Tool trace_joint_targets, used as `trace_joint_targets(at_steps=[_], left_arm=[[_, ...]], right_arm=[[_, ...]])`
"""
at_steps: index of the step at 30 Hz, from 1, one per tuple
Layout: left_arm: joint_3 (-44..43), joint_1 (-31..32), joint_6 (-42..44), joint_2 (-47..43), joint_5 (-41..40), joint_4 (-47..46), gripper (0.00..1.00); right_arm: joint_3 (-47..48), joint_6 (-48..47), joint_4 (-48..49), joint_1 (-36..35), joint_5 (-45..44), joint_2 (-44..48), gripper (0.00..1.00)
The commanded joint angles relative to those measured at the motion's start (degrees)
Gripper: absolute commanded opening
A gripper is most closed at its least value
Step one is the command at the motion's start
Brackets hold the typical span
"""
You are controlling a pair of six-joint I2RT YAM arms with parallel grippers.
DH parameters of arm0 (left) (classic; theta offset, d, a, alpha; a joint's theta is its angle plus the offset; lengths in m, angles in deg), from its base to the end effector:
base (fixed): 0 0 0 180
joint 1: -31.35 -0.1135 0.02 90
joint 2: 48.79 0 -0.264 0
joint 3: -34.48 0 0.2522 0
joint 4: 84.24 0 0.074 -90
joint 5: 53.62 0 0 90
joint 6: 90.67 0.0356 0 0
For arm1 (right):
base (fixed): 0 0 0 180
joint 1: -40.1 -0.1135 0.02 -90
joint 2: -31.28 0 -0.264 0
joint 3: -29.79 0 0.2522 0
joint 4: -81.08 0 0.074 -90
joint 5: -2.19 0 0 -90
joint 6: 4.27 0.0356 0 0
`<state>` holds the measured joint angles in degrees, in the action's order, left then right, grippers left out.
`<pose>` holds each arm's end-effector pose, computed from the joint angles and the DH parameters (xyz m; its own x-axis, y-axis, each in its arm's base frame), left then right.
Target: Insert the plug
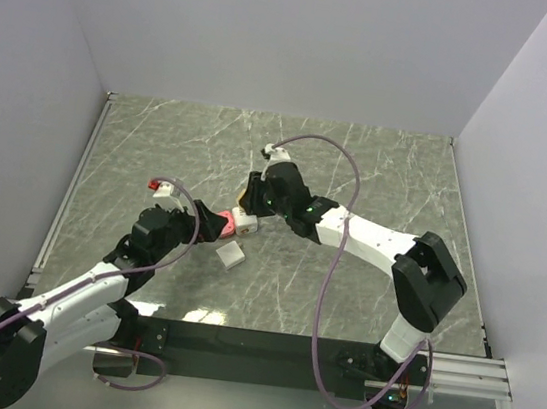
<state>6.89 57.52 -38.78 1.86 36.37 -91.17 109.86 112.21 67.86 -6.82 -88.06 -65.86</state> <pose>0.1705 -0.0838 0.1884 -0.4683 -0.4575 -0.7559 0.1930 0.7818 -0.5928 0.2655 0.2837 0.2461 -0.6329 -0.0240 -0.7739 -0.4979 0.7781 0.3830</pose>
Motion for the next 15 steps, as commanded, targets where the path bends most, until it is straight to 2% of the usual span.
trace_joint_targets(at_steps=[1,10,15], left_arm=[[0.5,-1.1,1.5,-2.6,-2.9,-3.0,0.99],[1.7,-2.7,1.8,-7.8,-7.9,1.7,0.99],[1.9,-3.3,1.6,-8.1,-7.6,2.2,0.99]], right_arm=[[3.7,-1.0,-1.9,-1.6,-5.3,-1.3,0.00],[6.8,0.3,-5.7,-3.0,-9.9,-5.9,0.00],[8.1,0.6,-6.3,-3.1,-10.9,-7.6,0.00]])
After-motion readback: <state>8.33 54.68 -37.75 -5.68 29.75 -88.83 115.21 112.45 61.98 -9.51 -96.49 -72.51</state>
